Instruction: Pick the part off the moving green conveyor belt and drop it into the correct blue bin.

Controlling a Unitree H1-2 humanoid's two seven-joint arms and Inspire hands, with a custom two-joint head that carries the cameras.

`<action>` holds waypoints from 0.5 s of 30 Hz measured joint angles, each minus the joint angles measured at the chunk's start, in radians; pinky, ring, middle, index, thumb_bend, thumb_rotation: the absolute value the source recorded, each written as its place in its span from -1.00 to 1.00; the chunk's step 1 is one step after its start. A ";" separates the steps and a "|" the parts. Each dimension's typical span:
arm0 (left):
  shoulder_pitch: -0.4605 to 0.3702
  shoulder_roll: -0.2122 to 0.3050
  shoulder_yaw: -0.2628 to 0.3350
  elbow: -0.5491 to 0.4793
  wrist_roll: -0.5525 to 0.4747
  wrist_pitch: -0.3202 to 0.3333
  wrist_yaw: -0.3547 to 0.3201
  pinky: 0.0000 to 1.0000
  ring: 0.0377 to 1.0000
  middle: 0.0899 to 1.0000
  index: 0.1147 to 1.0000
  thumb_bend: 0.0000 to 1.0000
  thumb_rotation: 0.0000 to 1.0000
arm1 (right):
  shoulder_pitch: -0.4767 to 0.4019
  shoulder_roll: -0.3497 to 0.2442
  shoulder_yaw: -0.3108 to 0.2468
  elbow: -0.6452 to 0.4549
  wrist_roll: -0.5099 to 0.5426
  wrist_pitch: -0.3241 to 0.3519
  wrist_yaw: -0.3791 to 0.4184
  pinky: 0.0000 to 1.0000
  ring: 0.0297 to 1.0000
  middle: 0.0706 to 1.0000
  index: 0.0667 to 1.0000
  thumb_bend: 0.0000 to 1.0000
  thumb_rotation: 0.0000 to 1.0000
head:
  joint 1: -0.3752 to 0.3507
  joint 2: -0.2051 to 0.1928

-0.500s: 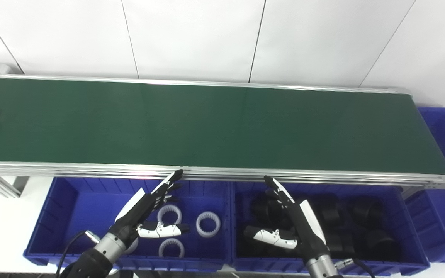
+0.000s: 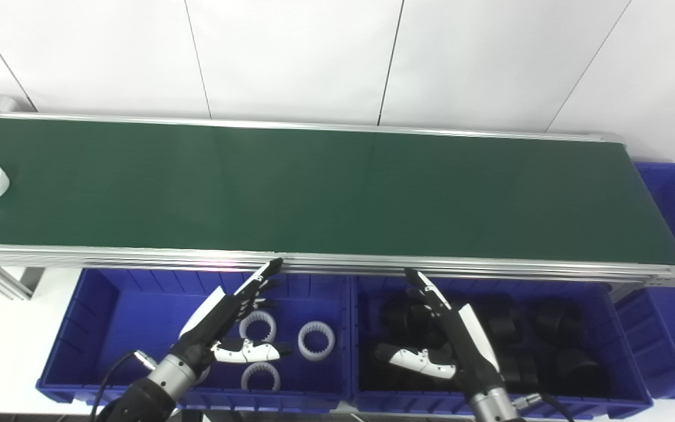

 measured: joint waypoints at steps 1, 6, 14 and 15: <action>0.000 -0.008 -0.003 0.004 0.001 0.000 0.004 0.58 0.85 0.97 0.97 0.51 -0.44 | 0.002 -0.008 -0.004 0.000 0.005 -0.001 0.000 0.59 0.74 0.82 0.86 0.51 -0.15 | 0.008 -0.002; 0.001 -0.043 -0.025 0.040 0.034 -0.002 0.020 0.56 0.83 0.94 0.95 0.55 -0.45 | 0.008 -0.033 -0.012 0.000 0.019 -0.022 -0.001 0.57 0.73 0.80 0.84 0.44 -0.31 | 0.122 -0.064; 0.000 -0.051 -0.029 0.064 0.068 -0.015 0.050 0.50 0.79 0.91 0.89 0.64 -0.49 | 0.011 -0.052 -0.025 0.007 0.044 -0.031 0.000 0.60 0.76 0.82 0.87 0.39 -0.36 | 0.152 -0.094; -0.001 -0.052 -0.030 0.064 0.068 -0.015 0.050 0.51 0.79 0.91 0.89 0.64 -0.49 | 0.011 -0.052 -0.025 0.010 0.045 -0.032 0.000 0.60 0.77 0.82 0.87 0.40 -0.36 | 0.149 -0.095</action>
